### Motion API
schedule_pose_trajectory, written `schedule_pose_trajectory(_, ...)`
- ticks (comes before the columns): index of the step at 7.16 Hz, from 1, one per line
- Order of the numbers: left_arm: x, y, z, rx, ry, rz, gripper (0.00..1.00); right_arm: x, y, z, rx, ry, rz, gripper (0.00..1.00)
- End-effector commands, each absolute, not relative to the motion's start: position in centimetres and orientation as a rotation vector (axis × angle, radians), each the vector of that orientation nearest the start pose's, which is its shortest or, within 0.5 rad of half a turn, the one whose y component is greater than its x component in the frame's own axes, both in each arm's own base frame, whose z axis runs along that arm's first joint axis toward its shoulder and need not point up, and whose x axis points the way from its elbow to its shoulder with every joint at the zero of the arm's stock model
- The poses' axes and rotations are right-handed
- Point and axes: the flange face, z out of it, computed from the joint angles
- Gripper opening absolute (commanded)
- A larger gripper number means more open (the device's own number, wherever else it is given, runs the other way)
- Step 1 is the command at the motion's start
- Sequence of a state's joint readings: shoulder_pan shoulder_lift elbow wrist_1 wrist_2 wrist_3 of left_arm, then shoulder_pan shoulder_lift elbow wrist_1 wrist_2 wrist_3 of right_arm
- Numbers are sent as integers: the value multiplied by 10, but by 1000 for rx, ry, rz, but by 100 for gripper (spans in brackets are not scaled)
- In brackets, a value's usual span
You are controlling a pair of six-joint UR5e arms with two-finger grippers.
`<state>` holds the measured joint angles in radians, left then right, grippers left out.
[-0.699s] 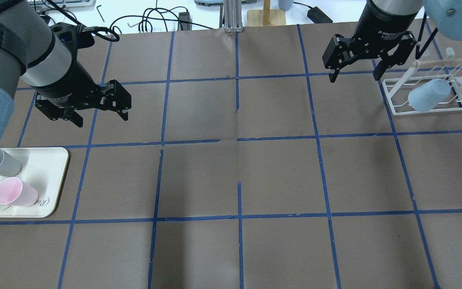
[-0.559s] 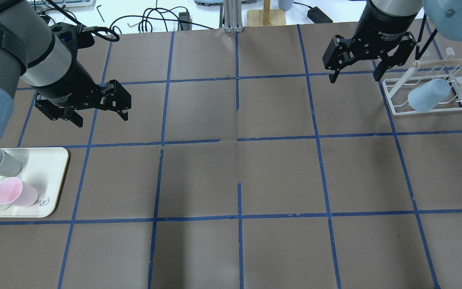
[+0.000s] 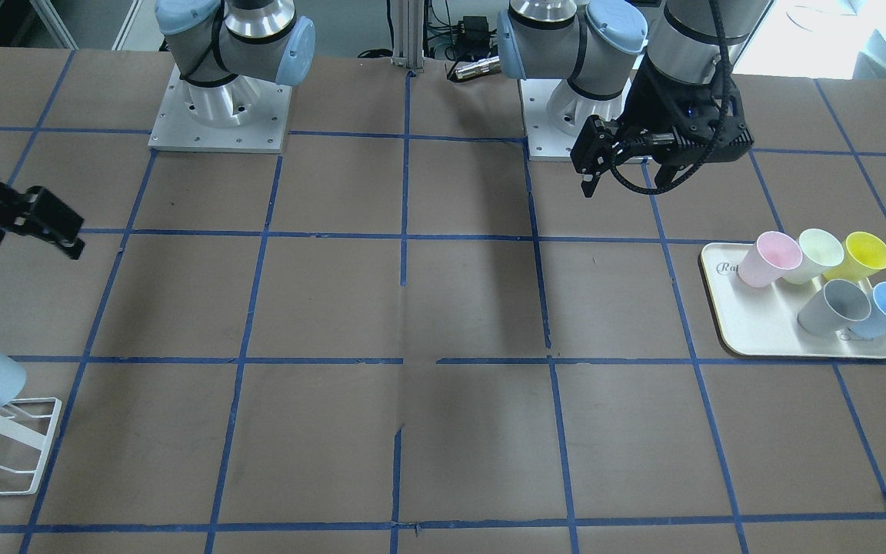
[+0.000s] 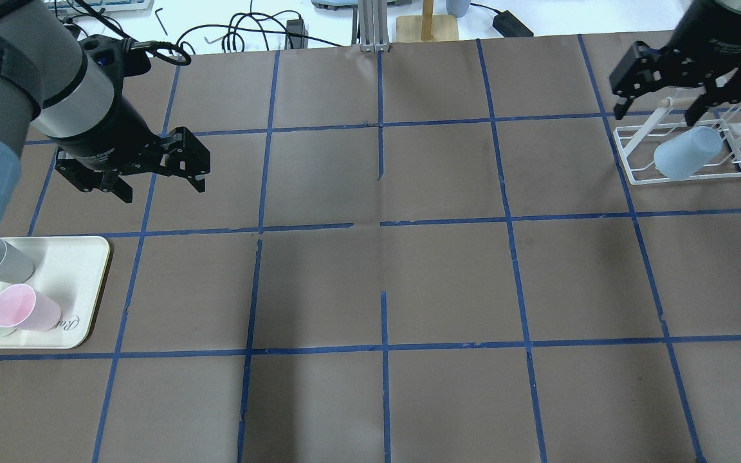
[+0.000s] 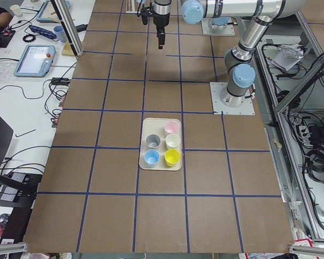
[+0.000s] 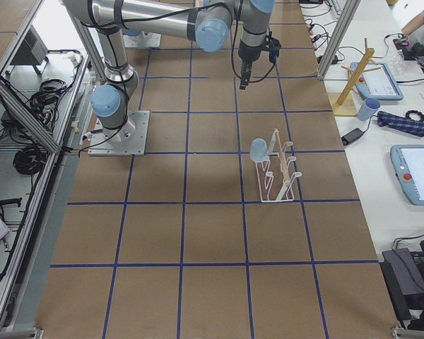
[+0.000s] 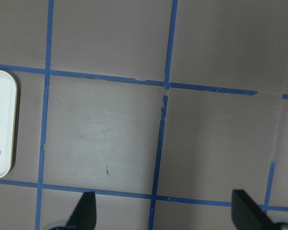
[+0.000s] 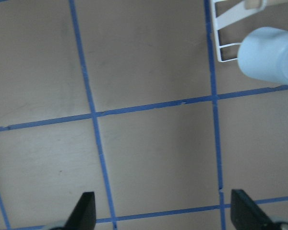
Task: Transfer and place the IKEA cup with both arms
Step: 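Reach the right gripper to the pale blue cup on the wire rack and grasp it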
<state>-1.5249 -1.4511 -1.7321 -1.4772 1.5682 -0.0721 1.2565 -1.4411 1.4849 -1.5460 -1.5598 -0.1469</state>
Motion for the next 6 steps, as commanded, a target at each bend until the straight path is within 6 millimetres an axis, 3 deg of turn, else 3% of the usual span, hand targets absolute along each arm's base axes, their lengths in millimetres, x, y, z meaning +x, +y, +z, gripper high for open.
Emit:
schedule_pose_trajectory(1,-113,-451,475,-185,3137,-87,100,-125,-561,416,213,3191,79,100)
schedule_pose_trajectory(2,-112,-451,476,-185,3133,-87,100,-153,-553,389,268,3182,60,100)
schedule_pose_trajectory(3,-112,-450,477,-188,3134,-92,100,-169,-546,357,318,3191,2,100)
schedule_pose_trajectory(5,-113,-446,479,-185,3140,-94,100,-170,-549,308,305,3220,-120,100)
schedule_pose_trajectory(6,-113,-448,479,-188,3137,-99,100,-172,-553,298,318,3211,-100,100)
